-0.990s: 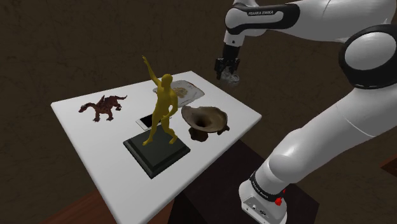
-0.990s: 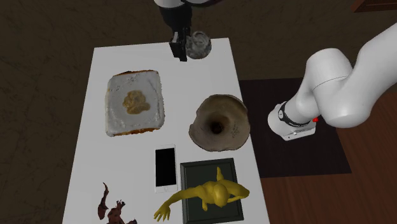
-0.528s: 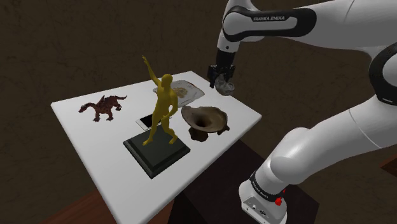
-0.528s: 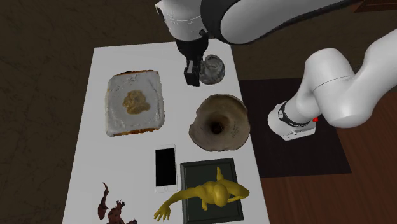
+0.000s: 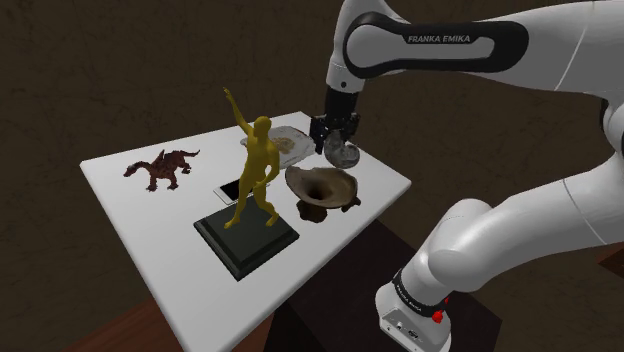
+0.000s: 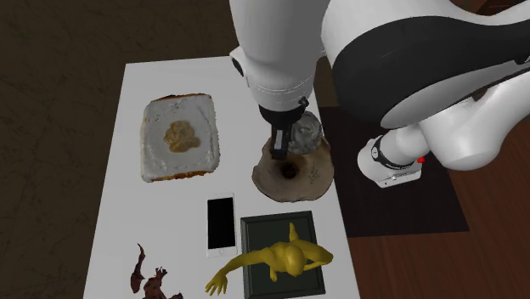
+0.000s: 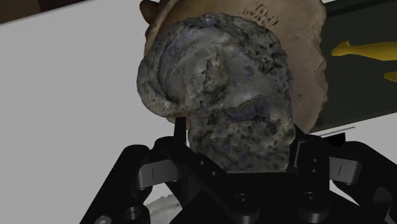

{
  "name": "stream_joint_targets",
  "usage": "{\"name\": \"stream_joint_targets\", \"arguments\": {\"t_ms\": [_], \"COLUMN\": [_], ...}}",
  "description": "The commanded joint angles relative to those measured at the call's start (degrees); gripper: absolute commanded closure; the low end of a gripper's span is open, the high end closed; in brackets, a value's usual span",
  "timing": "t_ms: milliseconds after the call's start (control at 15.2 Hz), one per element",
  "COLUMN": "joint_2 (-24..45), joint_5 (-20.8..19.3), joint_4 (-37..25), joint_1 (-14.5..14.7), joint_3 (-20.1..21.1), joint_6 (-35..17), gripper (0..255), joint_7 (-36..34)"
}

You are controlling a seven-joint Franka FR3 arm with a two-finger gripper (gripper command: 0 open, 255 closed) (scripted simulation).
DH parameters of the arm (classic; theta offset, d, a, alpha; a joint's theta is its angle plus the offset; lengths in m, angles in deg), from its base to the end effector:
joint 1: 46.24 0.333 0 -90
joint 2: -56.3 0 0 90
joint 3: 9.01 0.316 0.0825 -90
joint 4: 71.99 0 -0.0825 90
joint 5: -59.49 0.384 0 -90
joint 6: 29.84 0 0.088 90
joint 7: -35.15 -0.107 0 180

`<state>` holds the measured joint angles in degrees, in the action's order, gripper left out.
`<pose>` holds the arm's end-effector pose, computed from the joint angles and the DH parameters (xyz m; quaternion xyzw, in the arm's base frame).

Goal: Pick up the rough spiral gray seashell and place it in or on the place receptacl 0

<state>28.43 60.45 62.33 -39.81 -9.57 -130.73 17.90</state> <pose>0.3919 0.0414 0.5063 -0.9937 0.1003 0.0496 0.0005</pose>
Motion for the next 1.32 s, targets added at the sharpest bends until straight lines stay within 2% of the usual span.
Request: {"name": "stream_joint_targets", "arguments": {"t_ms": [0, 726, 1254], "joint_2": [-1.3, 0.1, 0.1], "joint_5": [1.4, 1.6, 1.6], "joint_4": [1.3, 8.3, 8.3], "joint_1": [1.3, 1.4, 1.4], "joint_3": [2.1, 2.5, 2.5], "joint_6": [-0.1, -8.5, -8.5], "gripper": [255, 255, 255], "joint_7": [-2.8, -2.8, -2.8]}}
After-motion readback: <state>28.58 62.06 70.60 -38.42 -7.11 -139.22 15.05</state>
